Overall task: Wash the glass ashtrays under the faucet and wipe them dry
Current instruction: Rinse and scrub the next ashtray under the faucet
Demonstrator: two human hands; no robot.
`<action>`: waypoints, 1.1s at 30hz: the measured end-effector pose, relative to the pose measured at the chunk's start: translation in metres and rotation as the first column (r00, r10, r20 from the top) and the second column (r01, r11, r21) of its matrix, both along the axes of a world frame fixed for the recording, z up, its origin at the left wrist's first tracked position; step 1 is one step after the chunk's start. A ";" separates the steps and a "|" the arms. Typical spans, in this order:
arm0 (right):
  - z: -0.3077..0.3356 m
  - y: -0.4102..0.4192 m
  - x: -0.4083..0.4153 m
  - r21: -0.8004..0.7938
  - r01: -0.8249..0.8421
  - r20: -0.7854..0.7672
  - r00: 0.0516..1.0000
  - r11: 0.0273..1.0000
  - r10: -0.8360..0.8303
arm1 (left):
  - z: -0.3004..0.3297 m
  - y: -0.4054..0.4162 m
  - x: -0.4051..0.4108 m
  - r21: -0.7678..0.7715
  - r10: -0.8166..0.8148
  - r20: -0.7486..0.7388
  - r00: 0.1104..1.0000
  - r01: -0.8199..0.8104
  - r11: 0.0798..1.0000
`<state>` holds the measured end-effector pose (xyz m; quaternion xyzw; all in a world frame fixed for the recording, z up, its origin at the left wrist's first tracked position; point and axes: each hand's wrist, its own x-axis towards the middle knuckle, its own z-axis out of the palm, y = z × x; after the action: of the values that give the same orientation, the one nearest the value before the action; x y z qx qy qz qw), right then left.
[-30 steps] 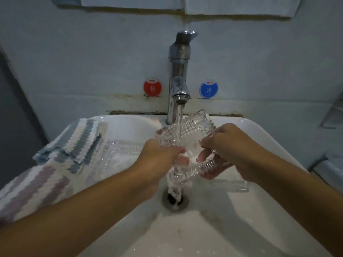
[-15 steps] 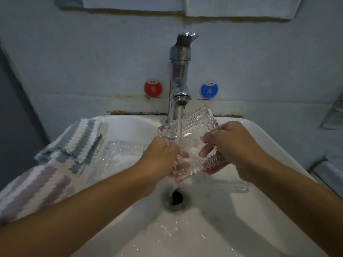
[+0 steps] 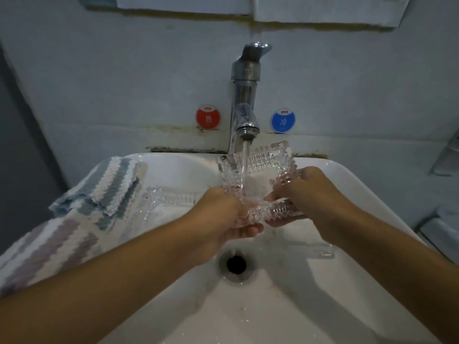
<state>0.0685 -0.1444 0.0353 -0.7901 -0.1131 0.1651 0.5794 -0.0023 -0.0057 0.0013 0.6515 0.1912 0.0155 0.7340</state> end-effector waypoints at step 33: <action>-0.025 0.010 0.001 -0.704 0.063 0.541 0.693 0.707 0.477 | -0.005 -0.010 -0.009 0.370 0.082 0.019 0.996 -0.083 0.925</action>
<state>0.0694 -0.1348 0.0101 -0.9258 -0.3483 -0.0427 0.1410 -0.0109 -0.0161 -0.0037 0.7696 0.2110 0.0831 0.5970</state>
